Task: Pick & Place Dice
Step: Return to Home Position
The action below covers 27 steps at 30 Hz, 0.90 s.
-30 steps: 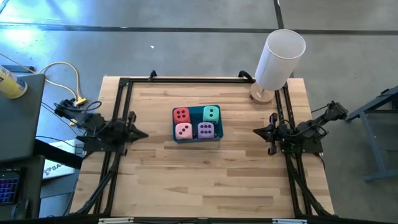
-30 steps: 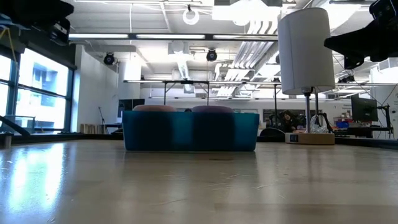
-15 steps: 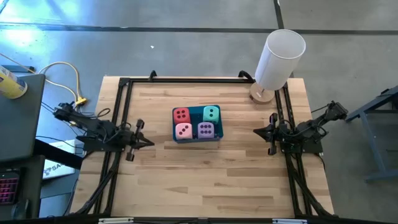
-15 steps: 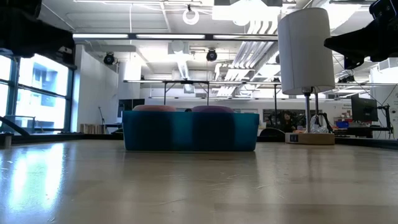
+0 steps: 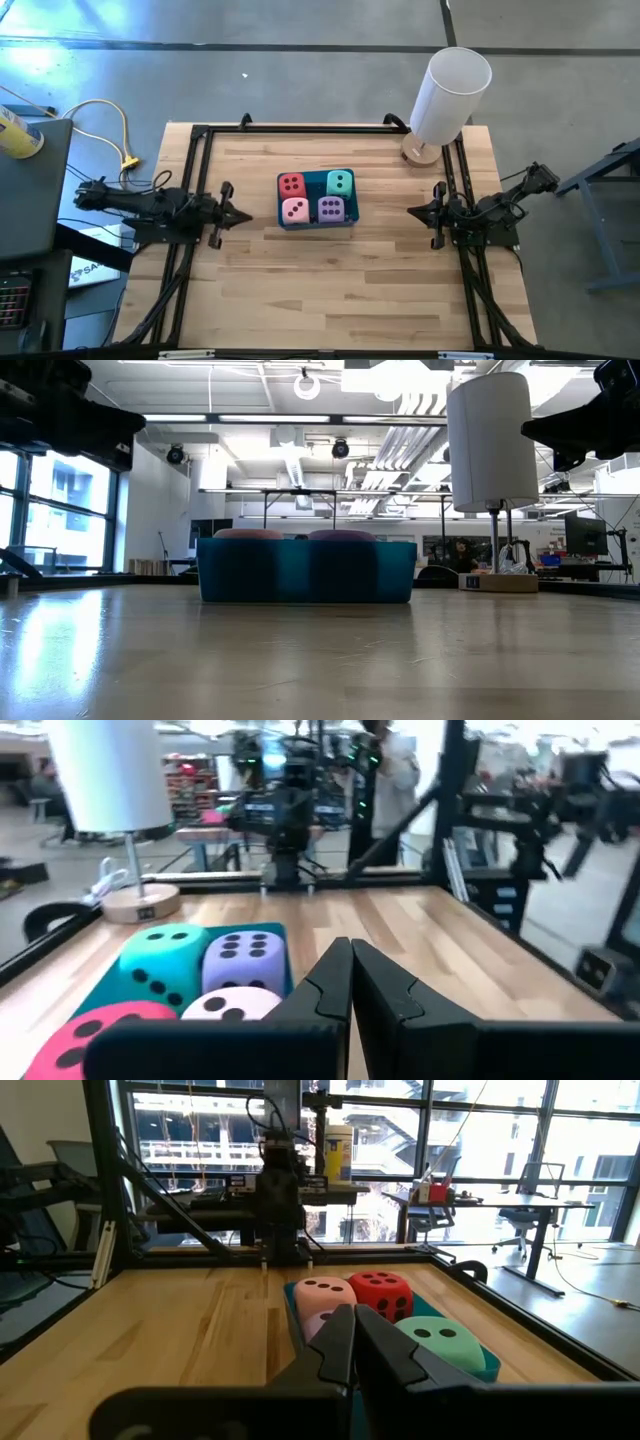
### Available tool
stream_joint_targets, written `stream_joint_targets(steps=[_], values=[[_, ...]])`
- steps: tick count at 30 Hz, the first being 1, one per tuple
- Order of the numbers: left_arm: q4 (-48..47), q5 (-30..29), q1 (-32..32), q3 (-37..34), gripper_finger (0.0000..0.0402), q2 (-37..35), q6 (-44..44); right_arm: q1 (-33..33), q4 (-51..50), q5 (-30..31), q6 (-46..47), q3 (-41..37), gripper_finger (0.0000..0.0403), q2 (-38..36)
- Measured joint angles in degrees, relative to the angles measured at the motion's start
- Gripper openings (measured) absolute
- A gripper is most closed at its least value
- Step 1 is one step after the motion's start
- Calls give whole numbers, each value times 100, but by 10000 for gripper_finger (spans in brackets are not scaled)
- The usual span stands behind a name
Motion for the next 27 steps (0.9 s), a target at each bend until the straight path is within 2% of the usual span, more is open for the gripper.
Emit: stream_joint_targets(steps=[7,16,27], values=[[-225,-666,365,-7,0,7,-912,2,-2,0,0,0,2,0],[-455,-555,429,0,0,324,-926,1,-4,1,-1,0,2,2],[-425,-559,429,0,0,330,-944,0,-6,0,-1,0,2,2]])
